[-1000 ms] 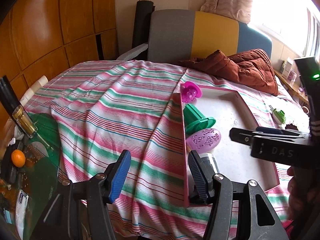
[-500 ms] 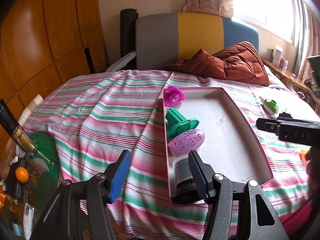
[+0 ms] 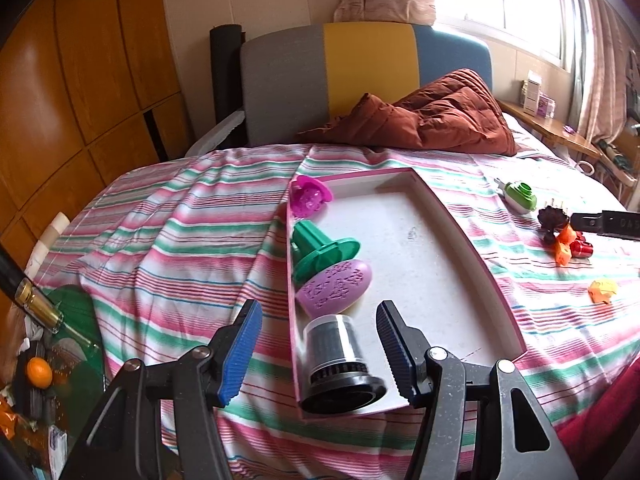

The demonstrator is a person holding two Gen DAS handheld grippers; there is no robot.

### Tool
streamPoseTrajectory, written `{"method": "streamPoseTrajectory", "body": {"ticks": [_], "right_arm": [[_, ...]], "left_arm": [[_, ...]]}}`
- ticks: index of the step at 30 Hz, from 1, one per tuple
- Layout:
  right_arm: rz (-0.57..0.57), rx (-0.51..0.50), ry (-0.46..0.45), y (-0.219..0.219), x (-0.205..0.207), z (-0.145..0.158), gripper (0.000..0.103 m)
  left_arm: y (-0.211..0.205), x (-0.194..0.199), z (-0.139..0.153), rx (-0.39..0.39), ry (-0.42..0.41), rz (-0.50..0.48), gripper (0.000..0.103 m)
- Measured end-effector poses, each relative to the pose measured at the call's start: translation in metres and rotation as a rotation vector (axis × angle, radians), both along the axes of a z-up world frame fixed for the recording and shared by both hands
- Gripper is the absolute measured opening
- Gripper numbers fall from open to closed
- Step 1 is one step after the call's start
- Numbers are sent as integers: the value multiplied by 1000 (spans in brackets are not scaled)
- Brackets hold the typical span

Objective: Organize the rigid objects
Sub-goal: 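Grasp the orange block stack with the left gripper while the right gripper reaches toward the yellow cutter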

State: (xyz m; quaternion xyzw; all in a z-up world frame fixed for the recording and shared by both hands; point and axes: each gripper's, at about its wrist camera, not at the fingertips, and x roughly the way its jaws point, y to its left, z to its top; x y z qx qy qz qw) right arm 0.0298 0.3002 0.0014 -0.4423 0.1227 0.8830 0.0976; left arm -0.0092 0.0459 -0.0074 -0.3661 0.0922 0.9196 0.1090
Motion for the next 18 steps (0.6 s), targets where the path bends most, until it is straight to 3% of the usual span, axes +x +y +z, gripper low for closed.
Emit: {"method": "streamPoseTrajectory", "body": {"ticks": [9,14,18], "right_arm": [[-286,-19,10,97,33,0,78],[-461,-198,85,137,59,-8,78],[-502,-238,132,144,66,-5,78]], "left_arm": [[35,-5,7,26,-21,-100,60],[67,-8,12,45,-48,-173,60],[97,-10,11,74,-98,-244,60]]}}
